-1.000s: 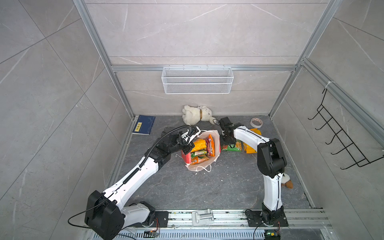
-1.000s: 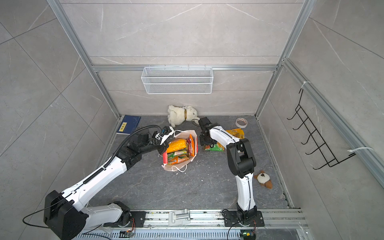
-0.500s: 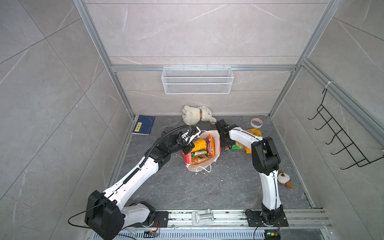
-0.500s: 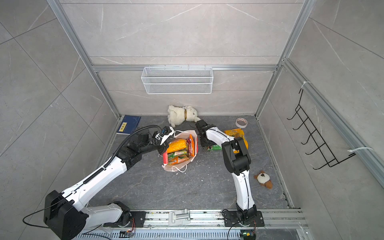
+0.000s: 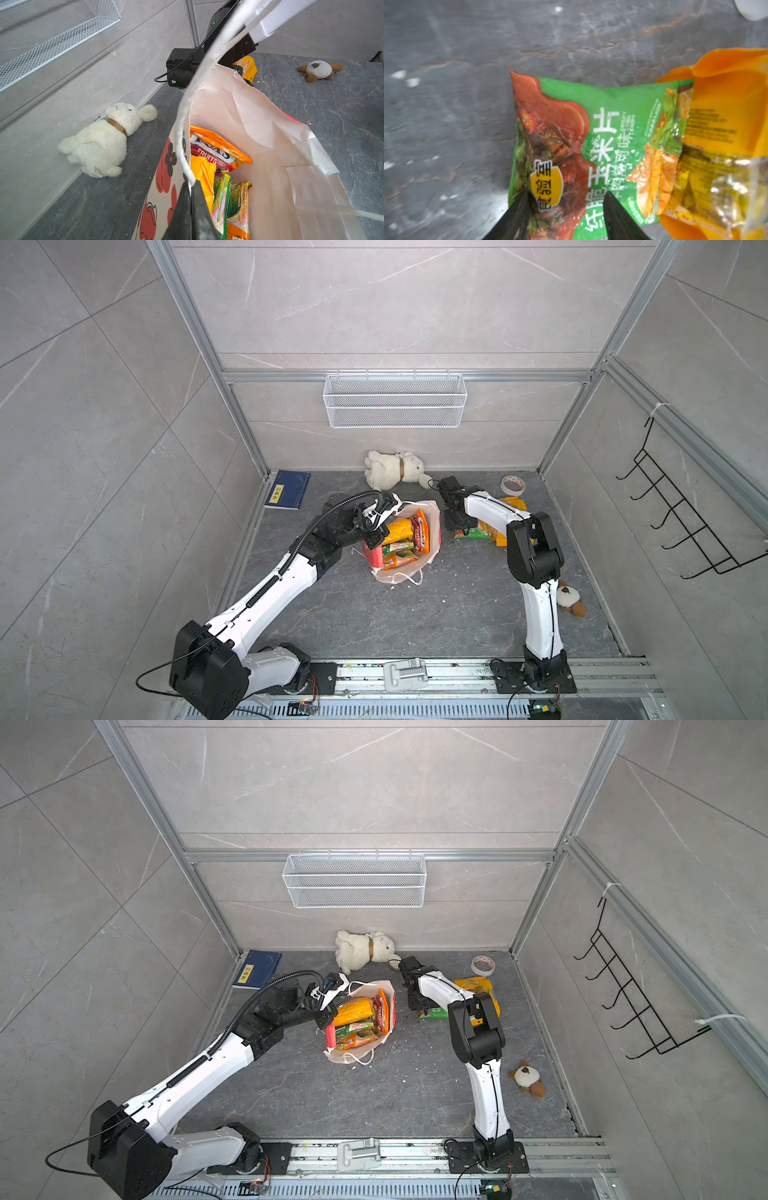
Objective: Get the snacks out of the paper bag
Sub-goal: 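Lower the green packet onto the table and open the right gripper, then raise the right gripper and move it back over the paper bag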
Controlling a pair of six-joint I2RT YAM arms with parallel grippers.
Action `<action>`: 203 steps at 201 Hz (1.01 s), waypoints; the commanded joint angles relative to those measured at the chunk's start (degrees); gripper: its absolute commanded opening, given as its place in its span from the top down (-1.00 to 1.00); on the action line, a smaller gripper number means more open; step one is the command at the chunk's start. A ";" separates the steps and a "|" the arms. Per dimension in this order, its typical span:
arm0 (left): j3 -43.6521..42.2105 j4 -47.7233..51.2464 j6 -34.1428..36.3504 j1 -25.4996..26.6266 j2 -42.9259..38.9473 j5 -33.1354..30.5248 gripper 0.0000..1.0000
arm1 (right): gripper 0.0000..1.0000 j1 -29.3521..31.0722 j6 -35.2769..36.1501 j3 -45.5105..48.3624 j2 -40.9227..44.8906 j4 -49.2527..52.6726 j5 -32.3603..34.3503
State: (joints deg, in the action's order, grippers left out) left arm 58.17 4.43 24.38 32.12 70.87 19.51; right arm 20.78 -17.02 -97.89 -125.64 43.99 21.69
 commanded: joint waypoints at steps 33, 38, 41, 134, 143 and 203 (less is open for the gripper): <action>2.78 -5.07 -0.88 0.60 -0.47 3.73 1.00 | -0.15 -1.37 -0.79 0.00 -1.07 2.14 0.35; 2.75 -5.09 -0.84 0.63 -0.49 3.77 1.00 | -0.14 -1.38 -0.59 0.19 -0.74 1.87 0.06; 2.76 -5.07 -0.83 0.58 -0.52 3.77 1.00 | -0.15 -1.42 -0.57 0.30 -0.60 1.75 -0.06; 3.17 -3.09 0.62 0.59 -1.60 5.06 1.00 | -0.26 -0.79 0.72 1.09 17.83 2.94 -8.70; 3.18 -2.51 1.32 0.58 -1.90 5.82 1.00 | -0.26 -0.68 1.33 2.11 21.06 2.58 -10.43; 3.22 1.11 3.73 0.59 -2.94 10.25 1.00 | 0.02 2.68 7.50 21.09 51.15 -10.27 -28.14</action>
State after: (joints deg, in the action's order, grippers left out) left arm 58.19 6.90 25.67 32.12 70.46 22.70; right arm 21.21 -12.88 -83.37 -83.13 38.76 3.68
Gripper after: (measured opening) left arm 0.049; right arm 0.537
